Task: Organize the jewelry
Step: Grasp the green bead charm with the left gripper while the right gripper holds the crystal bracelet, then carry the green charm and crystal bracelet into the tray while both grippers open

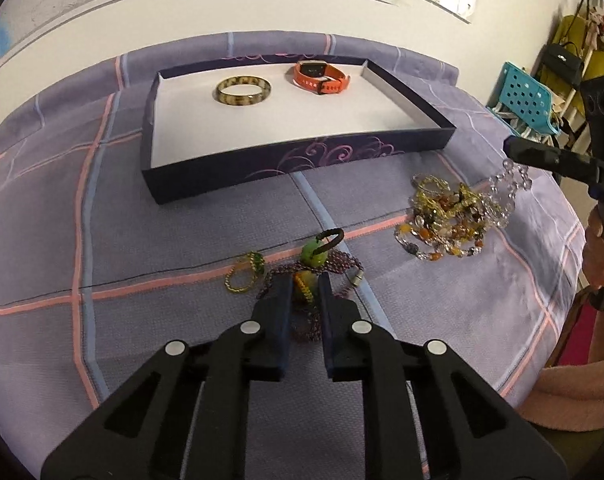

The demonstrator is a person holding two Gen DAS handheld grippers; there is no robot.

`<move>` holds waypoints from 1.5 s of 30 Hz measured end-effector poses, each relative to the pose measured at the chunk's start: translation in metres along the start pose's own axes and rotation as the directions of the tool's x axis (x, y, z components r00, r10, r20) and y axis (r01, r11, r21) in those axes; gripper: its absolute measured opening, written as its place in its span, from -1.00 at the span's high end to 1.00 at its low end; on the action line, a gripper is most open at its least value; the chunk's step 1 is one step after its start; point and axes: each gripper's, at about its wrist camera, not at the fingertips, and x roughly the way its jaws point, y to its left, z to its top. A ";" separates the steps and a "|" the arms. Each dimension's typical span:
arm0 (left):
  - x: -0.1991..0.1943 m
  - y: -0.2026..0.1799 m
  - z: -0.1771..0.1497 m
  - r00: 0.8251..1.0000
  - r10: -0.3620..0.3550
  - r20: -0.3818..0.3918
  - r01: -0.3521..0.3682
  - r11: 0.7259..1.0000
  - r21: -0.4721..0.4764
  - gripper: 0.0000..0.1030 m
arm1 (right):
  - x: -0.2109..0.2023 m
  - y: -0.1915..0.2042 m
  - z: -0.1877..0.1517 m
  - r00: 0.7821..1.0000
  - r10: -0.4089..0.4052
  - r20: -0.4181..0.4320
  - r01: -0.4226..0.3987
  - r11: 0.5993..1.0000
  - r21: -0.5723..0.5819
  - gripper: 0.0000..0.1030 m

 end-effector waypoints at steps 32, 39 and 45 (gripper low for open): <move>-0.034 0.019 0.082 0.982 -0.046 0.186 0.050 0.999 -0.019 0.75 | 0.023 0.016 0.088 0.995 0.039 0.093 -0.030 0.995 -0.098 0.85; -0.019 0.027 0.107 0.982 -0.035 0.185 0.038 0.999 -0.014 0.75 | 0.052 0.001 0.108 0.997 0.016 0.080 -0.011 0.998 -0.063 0.85; 0.004 0.033 0.123 0.988 -0.022 0.154 0.025 0.999 -0.022 0.75 | 0.081 -0.013 0.119 0.998 -0.006 0.055 0.008 0.999 -0.038 0.85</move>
